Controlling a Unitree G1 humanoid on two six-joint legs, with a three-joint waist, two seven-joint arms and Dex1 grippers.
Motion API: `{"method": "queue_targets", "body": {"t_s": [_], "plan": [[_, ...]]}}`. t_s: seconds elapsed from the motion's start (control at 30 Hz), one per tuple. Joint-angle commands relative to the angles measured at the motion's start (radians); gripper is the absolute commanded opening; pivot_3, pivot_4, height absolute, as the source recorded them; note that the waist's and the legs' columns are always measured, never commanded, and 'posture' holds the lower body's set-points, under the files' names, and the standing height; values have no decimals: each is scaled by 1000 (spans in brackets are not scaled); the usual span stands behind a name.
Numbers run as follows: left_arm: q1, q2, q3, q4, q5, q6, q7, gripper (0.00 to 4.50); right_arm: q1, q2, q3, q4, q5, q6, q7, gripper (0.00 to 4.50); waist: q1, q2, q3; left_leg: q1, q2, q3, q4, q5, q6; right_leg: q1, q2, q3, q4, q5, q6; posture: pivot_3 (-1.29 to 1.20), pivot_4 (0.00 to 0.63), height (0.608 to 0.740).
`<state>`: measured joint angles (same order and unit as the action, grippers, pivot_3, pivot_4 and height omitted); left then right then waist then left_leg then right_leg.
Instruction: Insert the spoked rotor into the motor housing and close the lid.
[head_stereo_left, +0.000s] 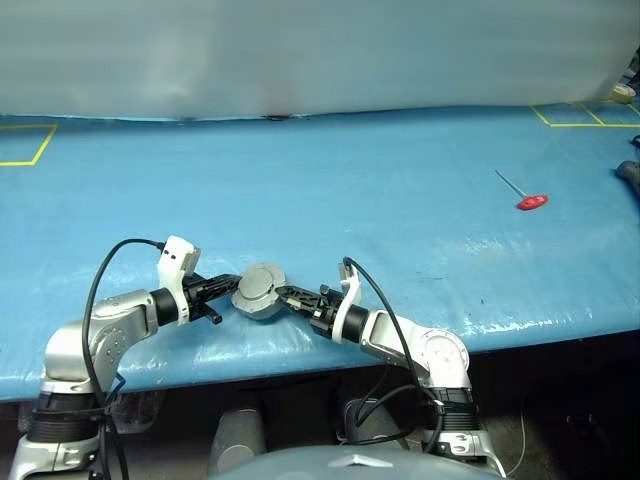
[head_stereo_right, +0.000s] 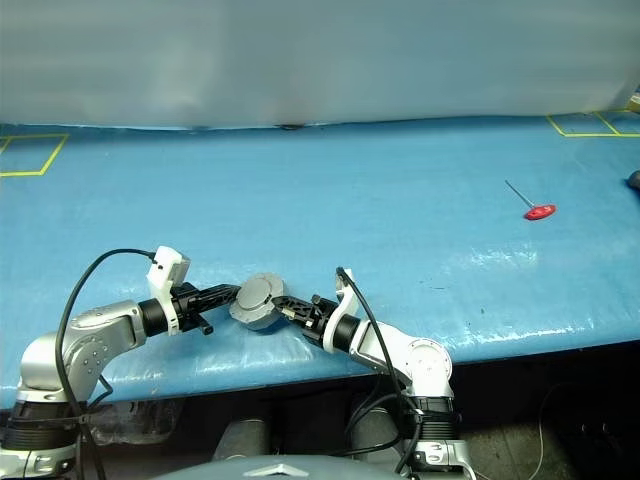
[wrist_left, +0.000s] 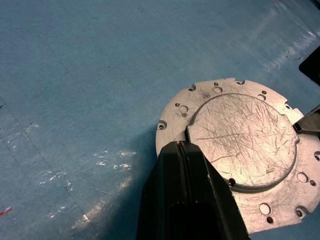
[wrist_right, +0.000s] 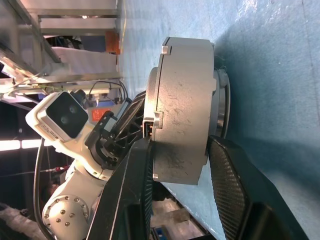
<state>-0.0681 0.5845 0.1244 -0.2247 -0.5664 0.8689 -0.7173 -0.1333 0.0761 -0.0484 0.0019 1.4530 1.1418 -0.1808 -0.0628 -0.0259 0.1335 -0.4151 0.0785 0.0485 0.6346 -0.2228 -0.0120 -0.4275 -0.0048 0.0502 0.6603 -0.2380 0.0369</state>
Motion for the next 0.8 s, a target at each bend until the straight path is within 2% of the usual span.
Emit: {"method": "queue_targets", "body": {"t_s": [0.03, 0.57, 0.8], "plan": [[2, -28, -18, -8, -34, 20, -5, 0, -8, 24, 39, -29, 9, 20, 17, 1316, 0, 0, 0, 0, 0, 0, 0, 0, 0, 0, 0, 0, 0, 0, 0, 0, 150, 740], [45, -71, 126, -119, -132, 25, 60, 0, 0, 39, 5, -12, -3, -6, 25, 1184, 1, 0, 0, -1, 1, -1, 1, 0, 0, -1, 1, -1, 0, 0, 1, 0, 150, 740], [39, -211, 337, -192, -339, -24, 189, 0, -1, 39, -14, -14, 20, -31, 32, 1184, 3, -2, 1, -3, 1, -1, 3, 0, 0, -1, 0, -1, 0, 2, 1, 0, 150, 740]]}}
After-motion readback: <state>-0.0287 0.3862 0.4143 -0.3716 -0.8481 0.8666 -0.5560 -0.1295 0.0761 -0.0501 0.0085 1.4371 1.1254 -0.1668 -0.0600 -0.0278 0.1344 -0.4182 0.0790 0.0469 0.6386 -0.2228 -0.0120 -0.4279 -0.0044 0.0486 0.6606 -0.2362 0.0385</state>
